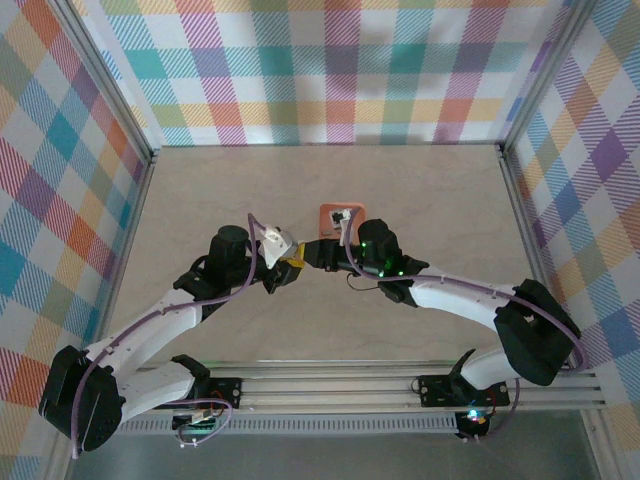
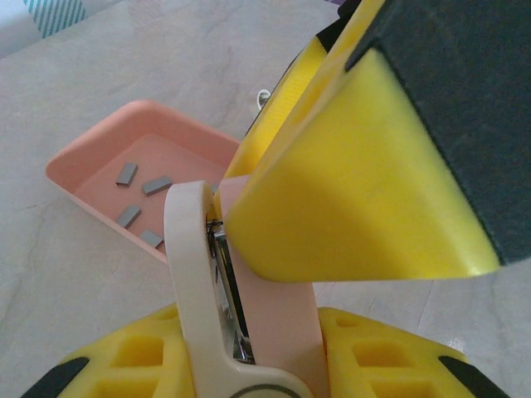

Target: Load the staples into the stapler

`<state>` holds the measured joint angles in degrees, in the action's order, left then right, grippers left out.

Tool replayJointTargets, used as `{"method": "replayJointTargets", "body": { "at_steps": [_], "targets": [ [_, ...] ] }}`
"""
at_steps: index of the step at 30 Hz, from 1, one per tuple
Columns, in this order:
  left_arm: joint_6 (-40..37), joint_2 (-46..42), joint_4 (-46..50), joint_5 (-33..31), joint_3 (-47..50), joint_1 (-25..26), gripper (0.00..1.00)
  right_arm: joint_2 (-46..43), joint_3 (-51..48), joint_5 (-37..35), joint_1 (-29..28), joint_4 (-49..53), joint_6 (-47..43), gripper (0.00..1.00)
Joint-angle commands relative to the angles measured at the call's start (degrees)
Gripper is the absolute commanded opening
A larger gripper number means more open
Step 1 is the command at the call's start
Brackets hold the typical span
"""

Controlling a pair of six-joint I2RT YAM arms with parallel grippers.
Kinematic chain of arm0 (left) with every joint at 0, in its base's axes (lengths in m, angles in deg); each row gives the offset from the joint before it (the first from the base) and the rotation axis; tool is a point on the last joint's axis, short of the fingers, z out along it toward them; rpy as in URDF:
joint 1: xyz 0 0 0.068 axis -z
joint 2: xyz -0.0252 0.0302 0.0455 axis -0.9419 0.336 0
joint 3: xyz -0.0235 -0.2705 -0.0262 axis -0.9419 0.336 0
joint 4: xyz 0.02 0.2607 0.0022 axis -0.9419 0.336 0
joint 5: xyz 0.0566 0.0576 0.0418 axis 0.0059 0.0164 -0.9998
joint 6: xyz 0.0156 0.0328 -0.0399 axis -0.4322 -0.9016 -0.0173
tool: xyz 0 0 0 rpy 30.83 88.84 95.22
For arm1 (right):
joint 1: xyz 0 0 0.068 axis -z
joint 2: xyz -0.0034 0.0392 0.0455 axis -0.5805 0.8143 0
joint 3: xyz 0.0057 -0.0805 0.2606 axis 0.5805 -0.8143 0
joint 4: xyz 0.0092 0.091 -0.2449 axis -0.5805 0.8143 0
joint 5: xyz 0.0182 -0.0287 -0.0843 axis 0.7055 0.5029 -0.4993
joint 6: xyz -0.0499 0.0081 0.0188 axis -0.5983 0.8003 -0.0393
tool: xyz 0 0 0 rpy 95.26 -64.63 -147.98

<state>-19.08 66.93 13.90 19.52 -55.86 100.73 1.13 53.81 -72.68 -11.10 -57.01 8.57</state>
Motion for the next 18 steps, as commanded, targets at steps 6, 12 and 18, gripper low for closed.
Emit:
{"method": "replayJointTargets", "body": {
  "at_steps": [6,12,18],
  "targets": [
    [-0.1,-1.2,-1.8,1.2,-1.0,0.9,0.11,0.2,1.0,0.8,-0.4,-0.9,-1.1,0.26],
    [0.2,-1.8,2.1,1.1,-3.9,1.0,0.62,-5.5,-0.7,-3.6,-0.2,5.8,-14.6,0.19],
    [-2.3,-2.3,10.5,2.6,-9.9,1.6,0.72,-14.6,-2.2,-0.2,1.6,15.8,-39.0,0.13]
  ]
}}
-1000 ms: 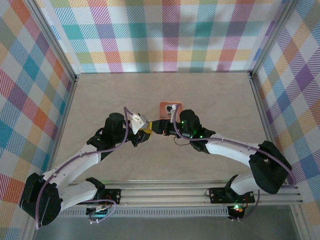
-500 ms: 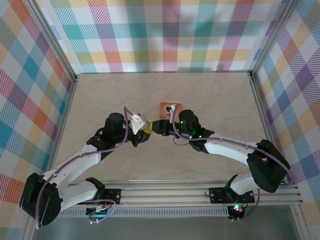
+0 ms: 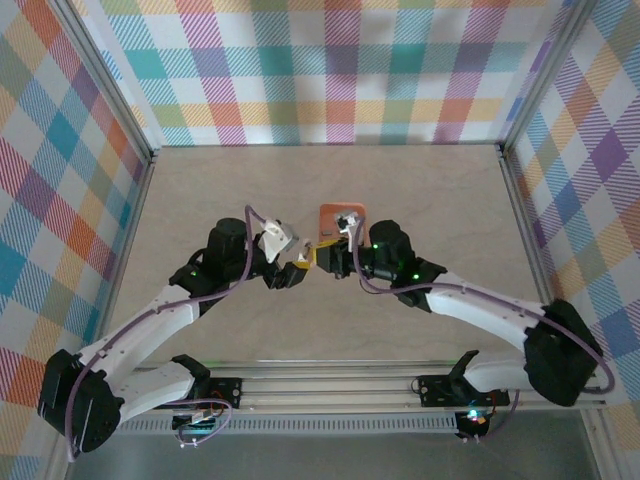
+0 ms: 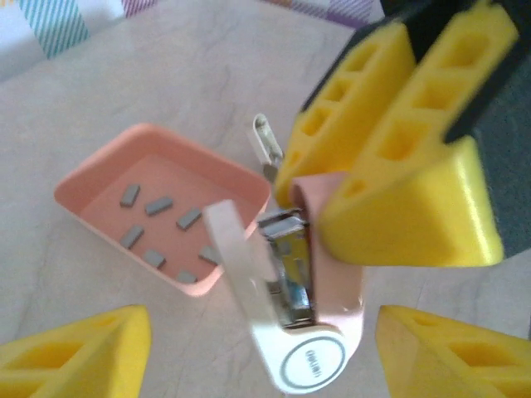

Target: Load the staples into the stapler

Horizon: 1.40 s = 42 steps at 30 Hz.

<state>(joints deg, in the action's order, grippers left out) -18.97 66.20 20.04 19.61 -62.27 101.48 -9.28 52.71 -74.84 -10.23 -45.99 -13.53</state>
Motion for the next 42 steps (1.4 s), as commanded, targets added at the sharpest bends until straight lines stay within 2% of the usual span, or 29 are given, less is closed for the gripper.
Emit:
{"method": "replayJointTargets", "body": {
  "at_steps": [1,4,8,11,14,29,42],
  "targets": [
    [-4.4,-1.7,5.7,3.7,-4.1,1.0,0.72,-5.5,-1.8,3.6,0.9,5.6,-21.5,0.11],
    [-11.1,-1.6,9.6,5.7,-5.8,1.8,0.69,-8.9,-3.1,8.1,1.6,9.2,-33.9,0.08],
    [-19.1,-0.9,17.0,8.5,-8.0,3.1,0.65,-10.6,-1.7,12.6,2.0,17.3,-45.8,0.05],
    [-24.9,-0.9,19.8,10.4,-8.4,4.2,0.62,-10.6,-0.4,14.7,1.9,22.5,-53.1,0.04],
    [-27.6,-0.6,20.6,11.2,-8.5,5.0,0.62,-9.9,0.6,16.5,1.9,25.7,-57.7,0.03],
    [-30.7,5.3,21.8,15.7,-11.0,6.8,0.55,-5.4,2.8,25.6,1.9,22.0,-58.3,0.05],
    [-32.6,6.4,23.9,15.5,-11.4,7.2,0.41,-4.9,2.7,24.8,1.9,21.0,-57.6,0.04]
  ]
}}
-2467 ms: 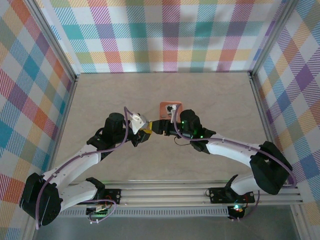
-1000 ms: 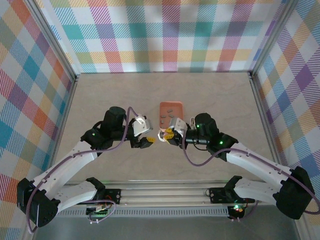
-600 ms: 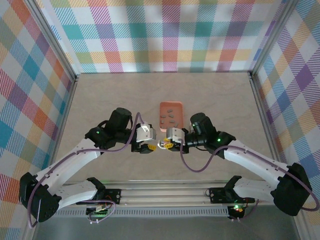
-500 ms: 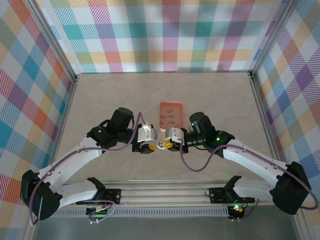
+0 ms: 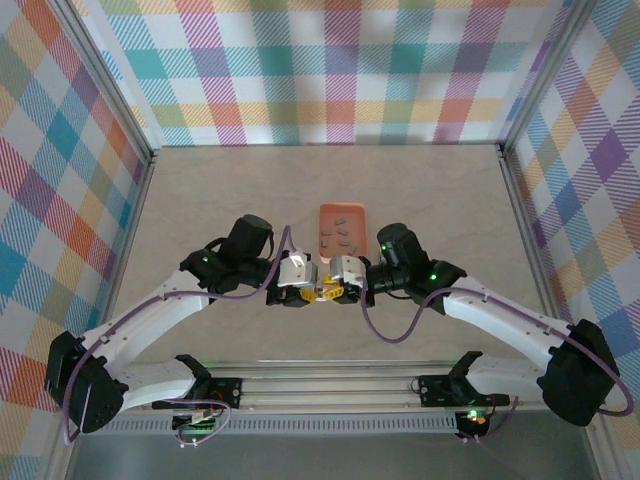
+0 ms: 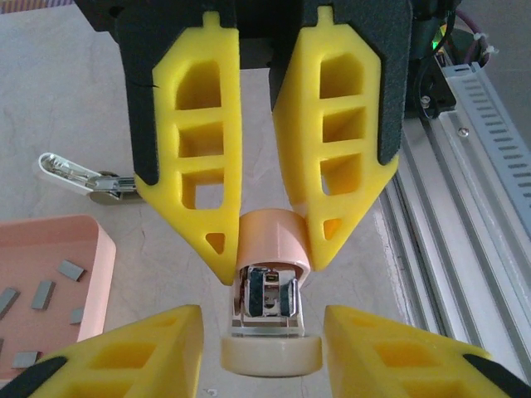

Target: Load the staples into the stapler

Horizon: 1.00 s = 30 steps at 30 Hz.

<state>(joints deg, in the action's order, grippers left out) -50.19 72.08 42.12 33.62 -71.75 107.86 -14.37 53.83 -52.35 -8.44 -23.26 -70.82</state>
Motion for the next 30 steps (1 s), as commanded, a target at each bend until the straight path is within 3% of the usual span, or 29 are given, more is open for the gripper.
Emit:
{"method": "replayJointTargets", "body": {
  "at_steps": [1,4,9,11,13,16,19,25,30],
  "targets": [
    [-1.4,0.6,2.1,1.4,-2.1,0.8,0.41,0.2,1.6,2.3,0.2,-1.8,-0.3,0.04],
    [-1.9,1.0,3.4,1.1,-2.7,0.8,0.38,0.0,1.5,2.2,0.1,-1.8,-0.3,0.04],
    [-2.7,1.3,5.4,0.9,-3.8,0.8,0.22,-0.6,1.2,1.6,0.1,-1.9,-0.1,0.04],
    [-2.7,1.2,5.6,0.2,-4.0,0.8,0.16,-1.1,0.8,0.4,0.2,-2.0,0.6,0.09],
    [-2.1,0.8,5.6,-1.4,-4.2,0.8,0.12,-2.3,-0.2,-2.4,0.2,-2.7,3.7,0.25],
    [-0.4,0.4,4.5,-5.4,-4.4,0.8,0.06,-4.9,-2.7,-7.2,0.2,-4.8,14.4,0.5],
    [-0.5,-0.1,3.8,-8.3,-4.0,0.8,0.03,-6.5,-4.5,-9.7,0.1,-7.2,27.7,0.62],
    [-0.6,-0.7,2.9,-9.7,-3.4,0.7,0.02,-3.4,-1.4,-12.2,0.2,-4.9,52.5,0.71],
    [-0.5,-1.4,2.8,-9.7,-3.2,0.8,0.02,-1.1,-0.9,-10.2,0.1,-6.2,60.0,0.72]
  ]
}}
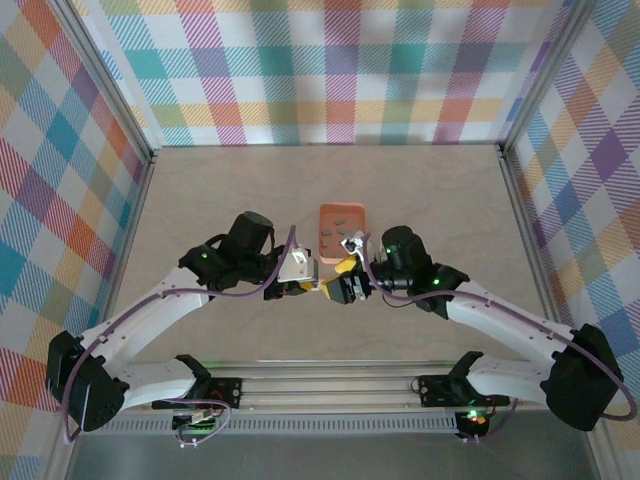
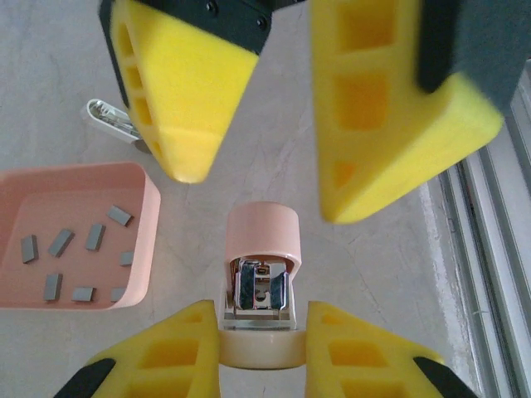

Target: Load the staples into the stapler

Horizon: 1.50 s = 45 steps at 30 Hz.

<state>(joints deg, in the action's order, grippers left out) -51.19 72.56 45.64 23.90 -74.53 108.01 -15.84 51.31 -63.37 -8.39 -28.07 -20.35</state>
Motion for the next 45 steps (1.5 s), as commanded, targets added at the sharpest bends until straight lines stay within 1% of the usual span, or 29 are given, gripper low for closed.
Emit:
{"method": "replayJointTargets", "body": {
  "at_steps": [1,7,12,20,24,27,31,36,40,45],
  "targets": [
    [0.4,-1.9,-0.7,0.1,-0.3,0.7,0.02,0.5,1.3,1.0,0.0,-2.3,10.3,0.72],
    [0.4,-1.8,-0.9,0.1,-0.3,0.7,0.02,1.5,1.4,2.4,0.1,-4.5,11.8,0.73],
    [0.5,-1.7,-0.9,0.2,-0.4,0.8,0.01,2.8,2.1,2.8,0.0,-4.0,12.1,0.74],
    [0.6,-2.0,-1.0,0.7,-0.4,0.8,0.01,3.7,1.8,-1.9,0.3,-0.9,12.2,0.73],
    [0.5,-2.3,-0.9,0.7,-0.4,0.8,0.01,3.6,-0.9,-2.3,2.8,-2.4,14.7,0.72],
    [0.8,-2.4,-1.0,0.9,-0.4,0.8,0.01,3.7,-3.9,0.7,5.7,-6.4,17.9,0.72],
    [2.1,-2.7,-2.5,1.5,-0.1,0.8,0.0,4.4,-6.5,2.6,8.1,-9.8,20.4,0.71],
    [9.3,-3.7,-10.8,1.4,3.2,0.9,0.0,2.8,-8.3,3.9,8.8,-13.1,22.0,0.71],
    [16.4,-6.2,-23.0,-1.0,8.6,0.8,0.0,-0.4,-10.3,2.1,10.4,-13.3,24.5,0.73],
    [24.7,-8.7,-37.9,-2.8,15.1,0.8,0.0,-3.8,-13.2,3.9,13.4,-17.8,28.9,0.73]
  ]
}}
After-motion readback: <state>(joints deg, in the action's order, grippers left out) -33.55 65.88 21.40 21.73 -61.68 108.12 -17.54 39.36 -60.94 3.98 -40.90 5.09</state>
